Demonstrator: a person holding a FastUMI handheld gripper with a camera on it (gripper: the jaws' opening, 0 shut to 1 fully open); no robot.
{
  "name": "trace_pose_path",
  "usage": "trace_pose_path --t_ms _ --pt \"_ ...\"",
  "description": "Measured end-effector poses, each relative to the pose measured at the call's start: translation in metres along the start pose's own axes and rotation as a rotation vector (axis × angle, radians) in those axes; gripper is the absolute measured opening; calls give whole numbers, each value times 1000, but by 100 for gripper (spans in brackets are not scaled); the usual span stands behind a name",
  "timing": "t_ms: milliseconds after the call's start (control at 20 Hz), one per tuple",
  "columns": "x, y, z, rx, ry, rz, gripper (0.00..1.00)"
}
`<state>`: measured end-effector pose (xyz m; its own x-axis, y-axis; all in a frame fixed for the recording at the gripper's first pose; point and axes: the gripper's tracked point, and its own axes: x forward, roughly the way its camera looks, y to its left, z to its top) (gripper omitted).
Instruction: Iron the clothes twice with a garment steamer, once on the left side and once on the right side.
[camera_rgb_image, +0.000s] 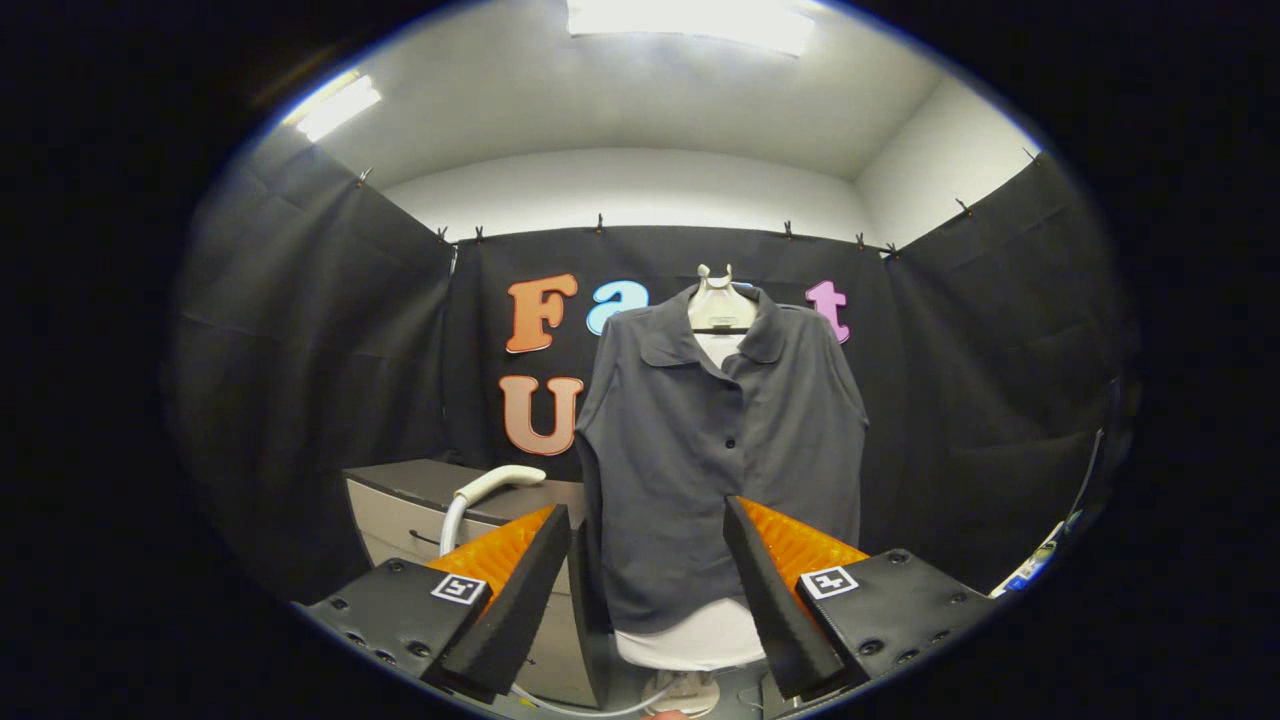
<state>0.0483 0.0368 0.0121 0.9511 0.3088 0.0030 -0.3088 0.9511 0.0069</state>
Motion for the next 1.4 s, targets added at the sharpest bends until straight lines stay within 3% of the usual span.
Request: trace_pose_path --t_ms 250,500,750,950,1150,1400 --pt "49 37 5 10 0 110 98" --pt "139 113 -12 45 83 142 98" --pt "244 200 -31 38 150 94 98" --pt "316 234 -52 -13 226 7 98" --pt "382 265 -92 -64 349 6 98" --pt "421 284 -155 -119 502 16 98"
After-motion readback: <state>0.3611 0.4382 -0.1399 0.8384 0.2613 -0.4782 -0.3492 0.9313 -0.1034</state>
